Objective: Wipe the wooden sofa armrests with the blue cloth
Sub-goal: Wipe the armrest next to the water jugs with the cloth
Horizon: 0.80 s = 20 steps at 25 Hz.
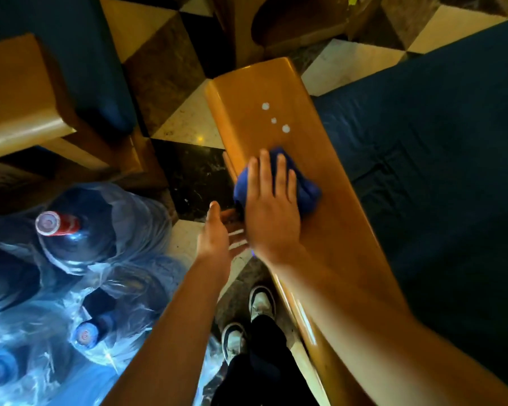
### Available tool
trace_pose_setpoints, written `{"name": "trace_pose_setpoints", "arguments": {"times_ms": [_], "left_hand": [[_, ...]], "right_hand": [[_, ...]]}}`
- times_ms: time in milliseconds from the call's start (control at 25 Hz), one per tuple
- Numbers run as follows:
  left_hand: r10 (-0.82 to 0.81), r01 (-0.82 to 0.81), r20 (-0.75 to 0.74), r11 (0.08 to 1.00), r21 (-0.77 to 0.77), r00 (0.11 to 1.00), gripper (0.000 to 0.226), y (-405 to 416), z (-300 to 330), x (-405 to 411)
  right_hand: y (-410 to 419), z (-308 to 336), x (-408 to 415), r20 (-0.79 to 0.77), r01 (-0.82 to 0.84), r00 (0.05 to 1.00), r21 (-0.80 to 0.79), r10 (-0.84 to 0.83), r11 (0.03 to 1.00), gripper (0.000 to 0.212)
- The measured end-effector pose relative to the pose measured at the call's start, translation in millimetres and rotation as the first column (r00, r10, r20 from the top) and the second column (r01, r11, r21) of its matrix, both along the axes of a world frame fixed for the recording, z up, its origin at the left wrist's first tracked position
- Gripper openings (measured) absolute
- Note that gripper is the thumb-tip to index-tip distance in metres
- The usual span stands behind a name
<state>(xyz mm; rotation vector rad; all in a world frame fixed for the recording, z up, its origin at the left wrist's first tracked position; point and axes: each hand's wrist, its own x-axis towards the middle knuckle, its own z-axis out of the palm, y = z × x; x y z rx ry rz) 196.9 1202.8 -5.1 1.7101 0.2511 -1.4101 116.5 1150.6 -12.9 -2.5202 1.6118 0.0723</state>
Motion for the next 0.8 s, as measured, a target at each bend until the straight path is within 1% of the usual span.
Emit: {"name": "trace_pose_setpoints", "arguments": {"times_ms": [40, 120, 200, 240, 280, 320, 400, 480, 600, 680, 720, 800], "left_hand": [[0.063, -0.065, -0.039, 0.997, -0.035, 0.997, 0.058, -7, 2, 7], [0.150, -0.157, -0.092, 0.985, -0.075, 0.984, 0.059, -26, 4, 18], [0.171, -0.175, -0.088, 0.984, -0.041, 0.981, 0.058, -41, 8, 17], [0.160, -0.161, -0.077, 0.987, -0.009, 0.984, 0.058, -46, 11, 13], [0.145, -0.144, -0.070, 0.989, 0.017, 0.987, 0.059, -51, 11, 7], [0.127, -0.125, -0.051, 0.991, 0.041, 0.991, 0.058, -55, 12, 0], [0.084, -0.083, -0.019, 0.995, 0.061, 0.996, 0.051, -61, 10, -9], [0.104, -0.105, 0.015, 0.994, 0.036, 0.994, 0.045, -73, 6, -5], [0.104, -0.108, 0.086, 0.993, 0.045, 0.991, 0.048, -87, -1, 12], [0.112, -0.116, 0.088, 0.993, 0.039, 0.990, 0.052, -97, -6, 26], [0.111, -0.113, 0.081, 0.993, 0.024, 0.991, 0.053, -106, -8, 34], [0.116, -0.117, 0.082, 0.993, 0.016, 0.990, 0.051, -121, -5, 49]], "right_hand": [[-23, 0, 21, -0.001, -0.036, 0.999, -0.004, 0.036, 0.999, 0.064], [-45, -1, 36, -0.036, -0.114, 0.993, -0.030, 0.112, 0.993, 0.063], [-30, -1, 12, -0.039, -0.201, 0.979, -0.025, 0.200, 0.979, 0.066], [-9, -1, -9, -0.012, -0.228, 0.974, -0.003, 0.228, 0.974, 0.071], [16, 0, -35, 0.028, -0.207, 0.978, 0.033, 0.206, 0.978, 0.079], [40, 3, -61, 0.050, -0.128, 0.991, 0.074, 0.124, 0.989, 0.087], [60, 15, -100, 0.048, 0.111, 0.992, 0.104, -0.117, 0.988, 0.104], [30, 17, -104, 0.017, 0.242, 0.969, 0.124, -0.246, 0.962, 0.122], [-69, 21, -59, 0.008, 0.318, 0.945, 0.223, -0.328, 0.921, 0.136], [-144, 17, -20, 0.047, 0.337, 0.929, 0.293, -0.366, 0.894, 0.139], [-180, 13, -4, 0.101, 0.348, 0.911, 0.332, -0.399, 0.877, 0.137], [-237, 3, 18, 0.221, 0.356, 0.835, 0.482, -0.504, 0.801, 0.123]]}}
